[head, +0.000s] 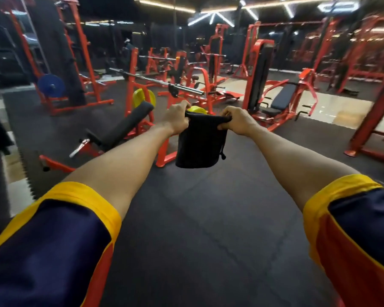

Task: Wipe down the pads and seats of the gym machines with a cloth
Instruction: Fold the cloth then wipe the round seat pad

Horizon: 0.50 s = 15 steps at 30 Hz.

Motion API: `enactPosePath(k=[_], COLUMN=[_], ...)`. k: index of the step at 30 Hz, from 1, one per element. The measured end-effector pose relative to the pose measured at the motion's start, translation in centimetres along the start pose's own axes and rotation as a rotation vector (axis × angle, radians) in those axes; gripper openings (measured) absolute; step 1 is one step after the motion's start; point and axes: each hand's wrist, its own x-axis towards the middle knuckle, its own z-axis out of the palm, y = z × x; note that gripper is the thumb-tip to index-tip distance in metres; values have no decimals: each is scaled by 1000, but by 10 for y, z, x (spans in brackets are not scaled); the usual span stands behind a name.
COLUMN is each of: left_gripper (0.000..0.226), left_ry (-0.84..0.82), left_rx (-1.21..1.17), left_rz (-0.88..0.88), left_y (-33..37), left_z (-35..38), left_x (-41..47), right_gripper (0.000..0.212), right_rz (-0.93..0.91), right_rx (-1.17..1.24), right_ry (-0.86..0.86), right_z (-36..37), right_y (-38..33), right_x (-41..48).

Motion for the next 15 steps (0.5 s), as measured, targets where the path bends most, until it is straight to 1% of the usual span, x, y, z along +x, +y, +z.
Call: enactPosePath(k=[2,4,6,9,15], left_gripper=[41,35,30,26,26], left_ry=[-6,-12,-50,-68,-130], left_rx=[-27,-58,-93,-123,-196], left_rz=[27,77,121,196,269], left_y=[0,3,5,10,40], left_z=[15,33,53,94,186], left_x=[36,65,98,155,260], right_gripper=[41,39,39,40,37], right_rz=[46,88,125,176,262], right_rx=[-11,-25,-39,-61,-44], right_ry=[33,27,55,109,199], right_z=[-6,-12,-19,-32,-54], right_y=[15,34,55,96,190], right_x=[20,35,56,90,139])
